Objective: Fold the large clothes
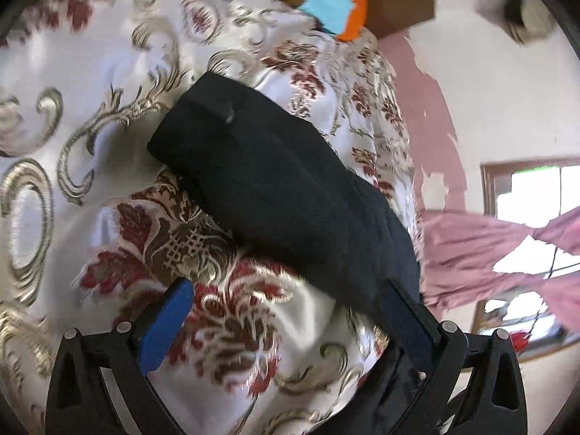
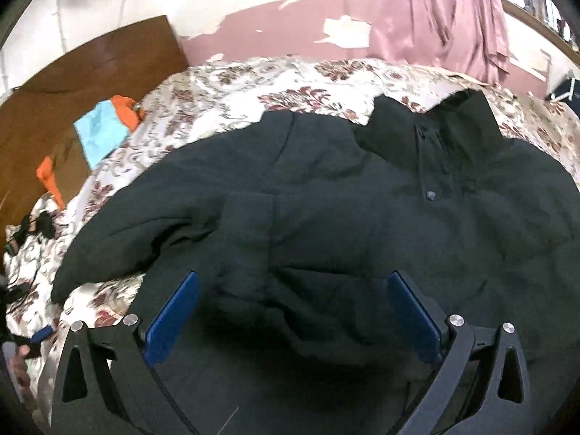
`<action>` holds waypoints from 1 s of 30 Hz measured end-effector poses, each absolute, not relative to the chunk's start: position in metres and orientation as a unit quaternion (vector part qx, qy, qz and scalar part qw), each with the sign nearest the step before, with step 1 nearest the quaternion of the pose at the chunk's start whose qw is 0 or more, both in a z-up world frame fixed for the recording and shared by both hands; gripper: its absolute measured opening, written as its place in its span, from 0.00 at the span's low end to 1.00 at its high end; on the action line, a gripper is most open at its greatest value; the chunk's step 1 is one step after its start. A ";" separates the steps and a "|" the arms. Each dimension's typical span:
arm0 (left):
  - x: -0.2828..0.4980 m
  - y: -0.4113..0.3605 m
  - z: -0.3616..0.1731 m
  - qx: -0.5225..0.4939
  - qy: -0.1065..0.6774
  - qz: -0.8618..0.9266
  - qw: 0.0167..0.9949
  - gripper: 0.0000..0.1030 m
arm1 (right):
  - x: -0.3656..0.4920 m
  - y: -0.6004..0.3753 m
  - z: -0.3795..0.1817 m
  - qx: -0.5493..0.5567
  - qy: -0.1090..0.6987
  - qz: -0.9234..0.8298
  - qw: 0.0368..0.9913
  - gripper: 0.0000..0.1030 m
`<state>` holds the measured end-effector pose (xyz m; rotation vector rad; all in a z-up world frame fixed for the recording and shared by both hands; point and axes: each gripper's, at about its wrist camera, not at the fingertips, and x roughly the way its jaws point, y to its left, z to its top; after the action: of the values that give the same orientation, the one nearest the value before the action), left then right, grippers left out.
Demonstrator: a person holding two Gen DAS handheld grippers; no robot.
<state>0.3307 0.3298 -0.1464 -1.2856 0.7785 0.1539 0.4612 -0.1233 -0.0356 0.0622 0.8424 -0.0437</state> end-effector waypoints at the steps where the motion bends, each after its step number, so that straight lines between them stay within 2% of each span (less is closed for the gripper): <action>1: 0.333 0.332 -0.151 -0.594 0.351 0.070 0.721 1.00 | 0.463 -0.122 -0.039 0.033 0.411 -0.026 0.911 0.98; 5: 0.342 0.340 -0.169 -0.631 0.336 0.083 0.694 1.00 | 0.472 -0.122 -0.053 0.046 0.423 -0.035 0.904 0.98; 13: 0.361 0.342 -0.173 -0.635 0.328 0.097 0.693 1.00 | 0.479 -0.125 -0.082 0.066 0.433 -0.035 0.898 0.99; 17: 0.365 0.342 -0.173 -0.631 0.323 0.101 0.698 0.95 | 0.479 -0.129 -0.088 0.077 0.429 -0.028 0.899 0.99; 18: 0.364 0.342 -0.172 -0.627 0.323 0.107 0.701 0.83 | 0.479 -0.130 -0.089 0.078 0.428 -0.026 0.900 0.99; 19: 0.364 0.342 -0.171 -0.624 0.326 0.115 0.701 0.77 | 0.479 -0.130 -0.090 0.080 0.428 -0.025 0.900 0.99; 21: 0.364 0.344 -0.170 -0.621 0.334 0.131 0.697 0.46 | 0.480 -0.131 -0.091 0.084 0.428 -0.023 0.899 0.99; 22: 0.364 0.345 -0.168 -0.617 0.338 0.136 0.698 0.39 | 0.480 -0.131 -0.092 0.084 0.428 -0.023 0.900 0.99; 24: 0.364 0.346 -0.160 -0.598 0.338 0.147 0.712 0.17 | 0.481 -0.131 -0.094 0.083 0.426 -0.023 0.901 0.99; 26: 0.363 0.347 -0.145 -0.577 0.329 0.151 0.732 0.09 | 0.480 -0.132 -0.093 0.084 0.425 -0.022 0.901 0.99; 30: 0.360 0.340 -0.090 -0.504 0.288 0.154 0.799 0.07 | 0.473 -0.133 -0.077 0.073 0.417 -0.022 0.906 0.99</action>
<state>0.3600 0.3405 -0.0898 -1.0819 0.6177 0.3304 0.4727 -0.1335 -0.0772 0.1512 0.8616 -0.0450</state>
